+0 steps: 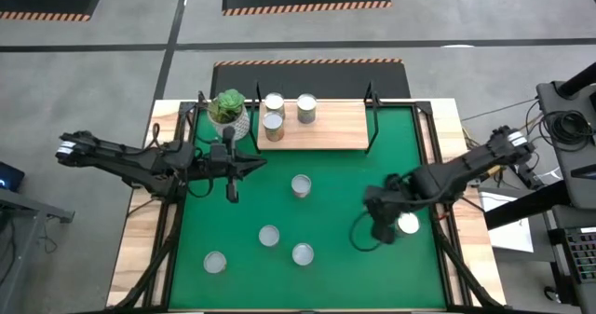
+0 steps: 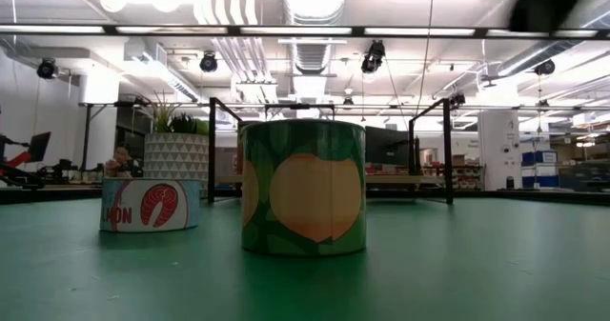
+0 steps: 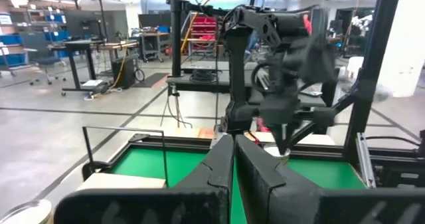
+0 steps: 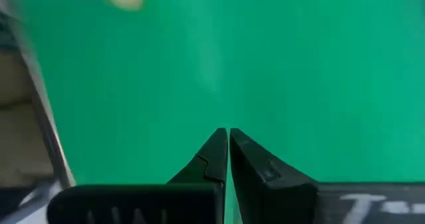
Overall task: Pick and place cans onto a shelf
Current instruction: Put the canned peas on the shelf
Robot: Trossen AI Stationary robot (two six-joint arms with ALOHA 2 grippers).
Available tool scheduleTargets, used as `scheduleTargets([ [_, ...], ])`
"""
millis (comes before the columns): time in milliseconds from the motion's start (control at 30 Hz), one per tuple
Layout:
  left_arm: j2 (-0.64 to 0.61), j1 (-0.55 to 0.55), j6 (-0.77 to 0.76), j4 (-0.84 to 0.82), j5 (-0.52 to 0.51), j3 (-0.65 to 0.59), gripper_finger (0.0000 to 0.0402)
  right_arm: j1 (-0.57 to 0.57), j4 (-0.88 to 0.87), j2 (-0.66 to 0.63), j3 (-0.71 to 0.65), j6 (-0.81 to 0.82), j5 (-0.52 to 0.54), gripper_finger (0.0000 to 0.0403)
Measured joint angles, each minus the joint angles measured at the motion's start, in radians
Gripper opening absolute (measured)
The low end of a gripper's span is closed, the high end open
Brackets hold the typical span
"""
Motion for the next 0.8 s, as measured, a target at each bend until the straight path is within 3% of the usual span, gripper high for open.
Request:
scheduleTargets([
  [133,0.007,-0.001,-0.004,0.011,0.006,0.000,0.0000,0.084,-0.184,-0.067,-0.050,0.339,-0.072,0.0009],
  [300,0.007,-0.002,0.001,0.018,0.006,0.000,0.0000,0.158,-0.116,-0.139,-0.116,0.511,-0.079,0.0010],
  [433,0.007,-0.002,0.014,0.018,0.006,0.000,0.0000,0.167,-0.102,-0.147,-0.151,0.536,-0.070,0.0033],
  [633,0.007,-0.002,0.022,0.018,0.006,0.000,0.0000,0.188,-0.011,-0.081,-0.196,0.374,-0.056,0.0104],
  [800,0.007,-0.001,0.028,0.018,0.006,0.000,0.0000,0.191,-0.020,-0.014,-0.193,0.350,-0.067,0.0159],
])
